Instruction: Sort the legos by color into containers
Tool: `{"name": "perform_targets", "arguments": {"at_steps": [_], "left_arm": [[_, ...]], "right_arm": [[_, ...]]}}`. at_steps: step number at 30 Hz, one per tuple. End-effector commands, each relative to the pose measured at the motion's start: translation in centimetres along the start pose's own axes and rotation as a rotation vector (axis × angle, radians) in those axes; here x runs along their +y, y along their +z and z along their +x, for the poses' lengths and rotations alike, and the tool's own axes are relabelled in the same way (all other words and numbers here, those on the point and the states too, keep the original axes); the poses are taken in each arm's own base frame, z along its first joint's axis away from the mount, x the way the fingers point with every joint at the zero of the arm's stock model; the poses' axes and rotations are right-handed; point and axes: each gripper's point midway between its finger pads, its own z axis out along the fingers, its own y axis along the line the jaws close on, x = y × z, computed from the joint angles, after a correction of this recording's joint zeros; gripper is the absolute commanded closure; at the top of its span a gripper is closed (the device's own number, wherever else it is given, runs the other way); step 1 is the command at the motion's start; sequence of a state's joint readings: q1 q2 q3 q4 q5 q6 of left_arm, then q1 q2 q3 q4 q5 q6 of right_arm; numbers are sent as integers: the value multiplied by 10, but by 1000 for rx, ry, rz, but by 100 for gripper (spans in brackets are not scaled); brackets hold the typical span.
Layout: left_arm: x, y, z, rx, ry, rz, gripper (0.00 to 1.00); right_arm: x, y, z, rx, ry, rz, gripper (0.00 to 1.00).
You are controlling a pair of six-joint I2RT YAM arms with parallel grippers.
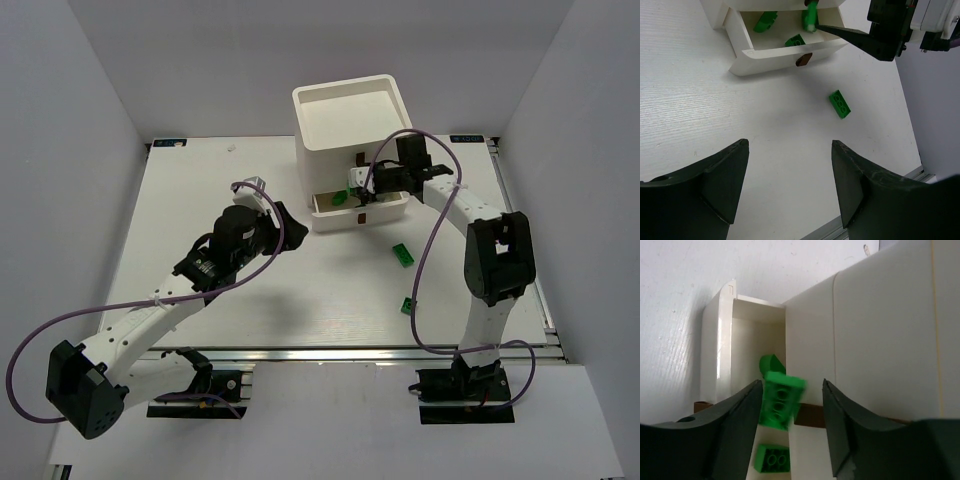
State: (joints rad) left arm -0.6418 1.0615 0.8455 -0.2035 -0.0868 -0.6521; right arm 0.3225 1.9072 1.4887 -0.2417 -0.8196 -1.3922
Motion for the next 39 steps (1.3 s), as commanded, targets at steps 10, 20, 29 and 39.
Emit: {"name": "perform_targets", "arguments": {"at_steps": [10, 20, 29, 39], "left_arm": [[-8, 2, -3, -10, -4, 31, 23], [5, 11, 8, -7, -77, -3, 75], [5, 14, 10, 16, -60, -11, 27], [11, 6, 17, 20, -76, -23, 26]], "right_arm": [[-20, -41, -46, -32, 249, 187, 45], [106, -91, 8, 431, 1325, 244, 85], [156, -106, 58, 689, 1274, 220, 12], [188, -100, 95, 851, 1208, 184, 26]]}}
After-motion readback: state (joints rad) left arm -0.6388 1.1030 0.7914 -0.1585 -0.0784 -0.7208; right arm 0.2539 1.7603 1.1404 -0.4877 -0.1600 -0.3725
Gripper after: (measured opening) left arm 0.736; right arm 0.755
